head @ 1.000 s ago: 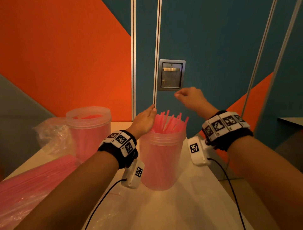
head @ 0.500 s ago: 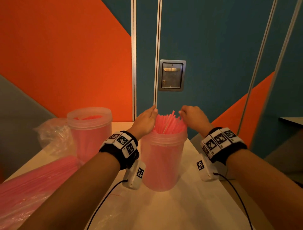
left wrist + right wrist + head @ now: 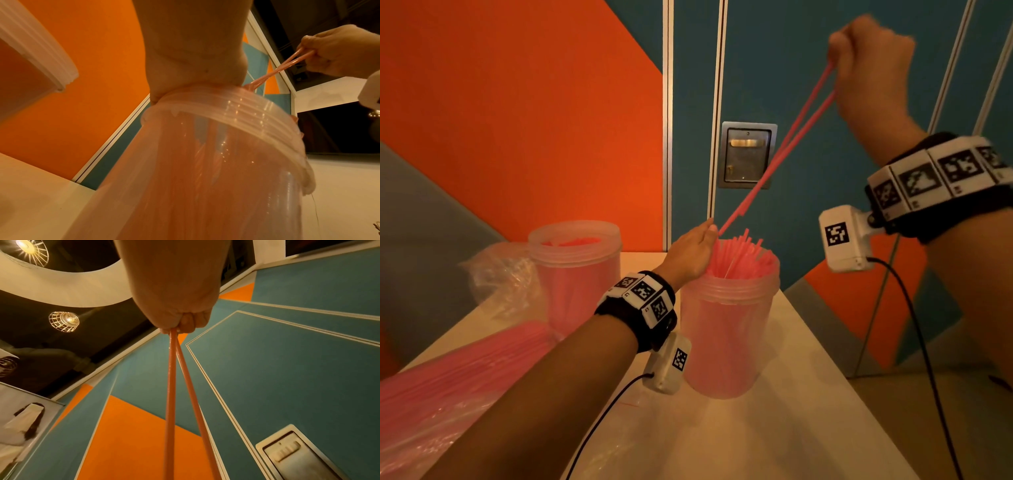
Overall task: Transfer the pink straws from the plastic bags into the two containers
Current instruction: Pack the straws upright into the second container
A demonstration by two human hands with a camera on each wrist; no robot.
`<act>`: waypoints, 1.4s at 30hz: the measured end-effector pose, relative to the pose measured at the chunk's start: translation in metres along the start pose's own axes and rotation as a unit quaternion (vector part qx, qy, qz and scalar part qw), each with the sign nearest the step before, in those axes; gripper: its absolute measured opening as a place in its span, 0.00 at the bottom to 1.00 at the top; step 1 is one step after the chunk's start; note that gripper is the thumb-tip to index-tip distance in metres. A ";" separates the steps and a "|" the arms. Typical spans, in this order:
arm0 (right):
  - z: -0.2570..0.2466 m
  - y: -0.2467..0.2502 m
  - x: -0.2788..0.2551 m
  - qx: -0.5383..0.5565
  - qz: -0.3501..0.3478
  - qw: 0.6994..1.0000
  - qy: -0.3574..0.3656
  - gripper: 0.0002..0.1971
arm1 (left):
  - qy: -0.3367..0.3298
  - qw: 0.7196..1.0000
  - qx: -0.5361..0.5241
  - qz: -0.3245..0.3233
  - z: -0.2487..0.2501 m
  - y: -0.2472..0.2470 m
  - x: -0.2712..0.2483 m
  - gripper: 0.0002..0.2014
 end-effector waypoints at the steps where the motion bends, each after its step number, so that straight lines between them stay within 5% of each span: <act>1: -0.001 0.000 -0.002 0.010 0.000 1.000 -0.004 0.17 | -0.001 1.000 -0.001 0.002 0.000 0.000 0.000 0.25; 13: 0.008 -0.047 -0.093 0.032 -0.234 0.971 -0.028 0.15 | -0.009 1.000 0.012 0.002 -0.001 -0.003 0.003 0.25; 15: 0.006 -0.060 -0.121 0.016 -0.384 0.923 -0.002 0.16 | -0.011 1.000 0.010 0.009 -0.002 -0.003 0.004 0.25; 17: 0.003 -0.070 -0.156 -0.021 -0.553 0.832 0.037 0.21 | -0.021 1.000 -0.002 0.022 -0.002 -0.003 0.004 0.24; 18: 0.002 -0.071 -0.167 -0.025 -0.584 0.810 0.044 0.24 | -0.030 0.999 -0.016 0.035 -0.001 -0.002 0.003 0.23; 23: 0.006 -0.068 -0.162 0.033 -0.533 0.845 -0.029 0.36 | -0.064 0.987 -0.114 0.094 0.005 0.012 -0.005 0.19; 25: 0.010 -0.063 -0.163 0.077 -0.579 0.812 -0.015 0.48 | -0.074 0.991 -0.112 0.029 0.006 0.016 -0.012 0.21; 28: 0.018 -0.054 -0.184 0.068 -0.636 0.766 0.057 0.51 | -0.145 0.980 0.109 -0.076 0.004 0.014 -0.025 0.25; 32: 0.018 -0.063 -0.204 0.088 -0.554 0.827 0.025 0.51 | -0.145 0.966 0.203 -0.069 -0.006 0.014 -0.022 0.24; 38: -0.006 -0.079 -0.209 0.034 -0.523 0.851 -0.028 0.59 | -0.089 0.988 0.125 0.014 -0.028 0.032 -0.017 0.25; 42: -0.025 -0.069 -0.205 0.051 -0.420 0.905 -0.045 0.60 | -0.082 0.992 0.065 0.068 -0.040 0.073 -0.036 0.22</act>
Point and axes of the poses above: each hand's wrist, its own x-axis towards the middle knuckle, its own y-axis out of the back of the hand, z = x × y, the point moved 1 cm from there along x, towards the middle knuckle, and after that the axes turned 13 degrees about z, right-handed, at the moved point
